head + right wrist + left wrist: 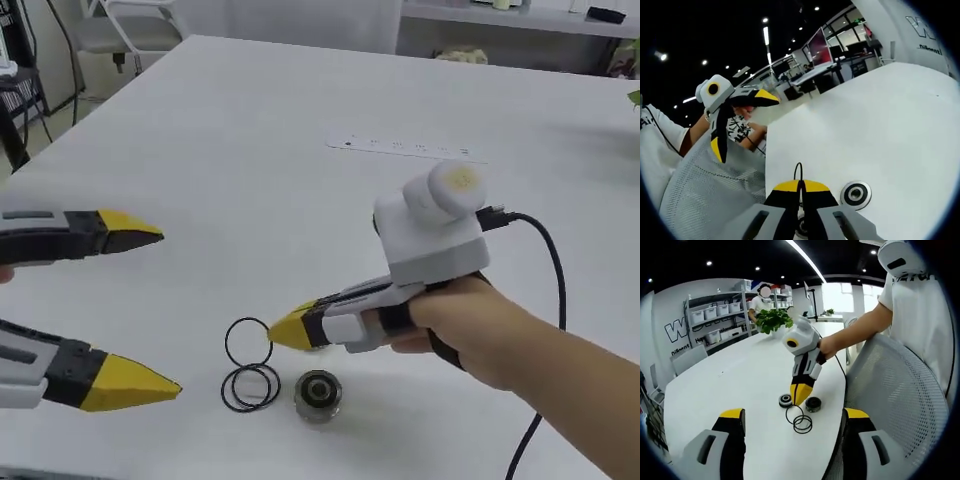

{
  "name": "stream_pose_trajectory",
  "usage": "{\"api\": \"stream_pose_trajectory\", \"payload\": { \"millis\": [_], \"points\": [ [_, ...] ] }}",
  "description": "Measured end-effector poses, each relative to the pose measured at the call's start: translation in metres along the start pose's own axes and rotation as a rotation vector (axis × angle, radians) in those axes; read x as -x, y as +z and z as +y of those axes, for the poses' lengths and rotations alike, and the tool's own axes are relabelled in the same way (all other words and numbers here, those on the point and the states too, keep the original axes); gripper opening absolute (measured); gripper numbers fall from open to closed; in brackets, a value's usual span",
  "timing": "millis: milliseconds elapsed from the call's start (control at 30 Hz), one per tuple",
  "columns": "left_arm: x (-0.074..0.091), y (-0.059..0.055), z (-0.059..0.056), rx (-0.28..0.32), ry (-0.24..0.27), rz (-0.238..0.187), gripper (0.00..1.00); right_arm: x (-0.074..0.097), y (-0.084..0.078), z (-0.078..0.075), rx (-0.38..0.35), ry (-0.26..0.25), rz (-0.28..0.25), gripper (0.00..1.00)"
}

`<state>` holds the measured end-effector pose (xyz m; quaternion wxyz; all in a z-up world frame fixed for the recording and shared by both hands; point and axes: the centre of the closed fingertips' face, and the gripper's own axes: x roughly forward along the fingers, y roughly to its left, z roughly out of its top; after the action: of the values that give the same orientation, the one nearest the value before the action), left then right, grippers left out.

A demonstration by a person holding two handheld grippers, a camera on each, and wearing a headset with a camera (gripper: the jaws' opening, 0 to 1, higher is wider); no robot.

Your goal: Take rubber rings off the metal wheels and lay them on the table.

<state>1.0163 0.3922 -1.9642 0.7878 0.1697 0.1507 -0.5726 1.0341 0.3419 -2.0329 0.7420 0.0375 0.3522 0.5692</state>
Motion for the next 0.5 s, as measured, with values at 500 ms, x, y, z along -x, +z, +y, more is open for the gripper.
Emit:
{"api": "stream_pose_trajectory", "payload": {
  "millis": [500],
  "points": [
    [0.001, -0.035, -0.01, 0.101, 0.044, 0.026, 0.75, -0.017, -0.025, 0.005, -0.002, 0.03, 0.099, 0.0]
  ]
}}
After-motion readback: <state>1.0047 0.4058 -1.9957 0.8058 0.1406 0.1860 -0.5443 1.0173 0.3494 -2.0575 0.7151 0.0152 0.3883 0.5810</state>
